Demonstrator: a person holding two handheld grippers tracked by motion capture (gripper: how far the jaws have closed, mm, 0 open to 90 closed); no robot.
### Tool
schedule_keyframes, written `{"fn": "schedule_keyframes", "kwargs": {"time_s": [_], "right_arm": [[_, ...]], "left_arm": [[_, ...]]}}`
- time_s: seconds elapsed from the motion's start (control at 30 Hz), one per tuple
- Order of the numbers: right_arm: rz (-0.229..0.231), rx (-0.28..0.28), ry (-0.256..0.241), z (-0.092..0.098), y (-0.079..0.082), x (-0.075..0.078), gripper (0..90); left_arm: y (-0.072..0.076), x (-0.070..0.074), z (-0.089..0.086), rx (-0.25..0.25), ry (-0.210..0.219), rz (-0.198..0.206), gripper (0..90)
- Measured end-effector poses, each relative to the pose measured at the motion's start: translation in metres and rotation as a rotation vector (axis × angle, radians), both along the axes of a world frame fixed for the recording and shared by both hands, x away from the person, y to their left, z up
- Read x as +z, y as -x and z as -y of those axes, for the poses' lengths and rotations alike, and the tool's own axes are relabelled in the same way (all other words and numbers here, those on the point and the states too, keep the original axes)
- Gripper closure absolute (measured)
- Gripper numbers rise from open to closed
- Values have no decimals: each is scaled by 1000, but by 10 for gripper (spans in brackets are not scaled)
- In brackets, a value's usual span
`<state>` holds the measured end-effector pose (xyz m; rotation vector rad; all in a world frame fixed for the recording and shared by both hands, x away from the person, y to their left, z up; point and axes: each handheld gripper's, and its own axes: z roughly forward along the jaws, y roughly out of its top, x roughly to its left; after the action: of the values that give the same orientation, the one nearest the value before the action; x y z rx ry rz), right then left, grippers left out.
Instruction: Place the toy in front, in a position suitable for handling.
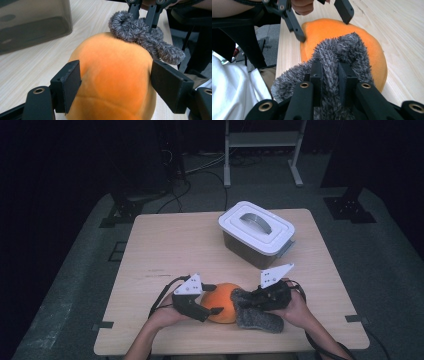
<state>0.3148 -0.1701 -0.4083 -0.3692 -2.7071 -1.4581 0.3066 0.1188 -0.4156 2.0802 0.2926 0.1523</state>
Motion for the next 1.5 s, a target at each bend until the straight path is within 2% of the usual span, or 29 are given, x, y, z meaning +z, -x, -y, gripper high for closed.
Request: {"fn": "schedule_keyframes", "kwargs": {"time_s": [0.23, 0.37, 0.47, 0.6, 0.67, 0.9, 1.0, 1.07, 1.13, 1.23, 1.3, 1.37, 1.5], "right_arm": [[-30, -16, 18, 10, -6, -1, 755], [-6, -36, -18, 11, -4, 9, 754], [13, -34, 3, 3, -2, 8, 748], [5, -20, 15, 2, -1, 5, 750], [-4, -9, 18, 3, -1, 3, 750], [-40, 1, 26, 11, -5, 0, 745], [-62, -24, 36, 20, -11, -5, 742], [-60, -48, 47, 25, -13, -7, 742], [-55, -61, 36, 28, -12, -5, 742], [-30, -53, -18, 22, -7, 5, 743], [-9, -32, -35, 14, -2, 9, 740], [10, -20, -22, 6, 2, 9, 730], [-12, -16, -14, 6, 0, 3, 739]], "left_arm": [[0, -5, -1, -24, -9, -22, 279], [4, -6, 2, -61, -29, -25, 279], [4, -5, 2, -67, -37, -25, 275], [3, 2, -1, -43, -20, -15, 240], [2, 3, -1, -18, -43, -20, 206], [3, -4, 2, -34, -72, -36, 231], [4, -5, 4, -41, -76, -37, 230], [4, -5, 3, -44, -77, -42, 230], [4, -6, 3, -50, -80, -41, 230], [4, -6, 4, -53, -79, -43, 221], [4, -7, 5, -49, -75, -41, 205], [4, -7, 5, -50, -77, -38, 188], [3, -4, 4, -37, -73, -34, 128]]}}
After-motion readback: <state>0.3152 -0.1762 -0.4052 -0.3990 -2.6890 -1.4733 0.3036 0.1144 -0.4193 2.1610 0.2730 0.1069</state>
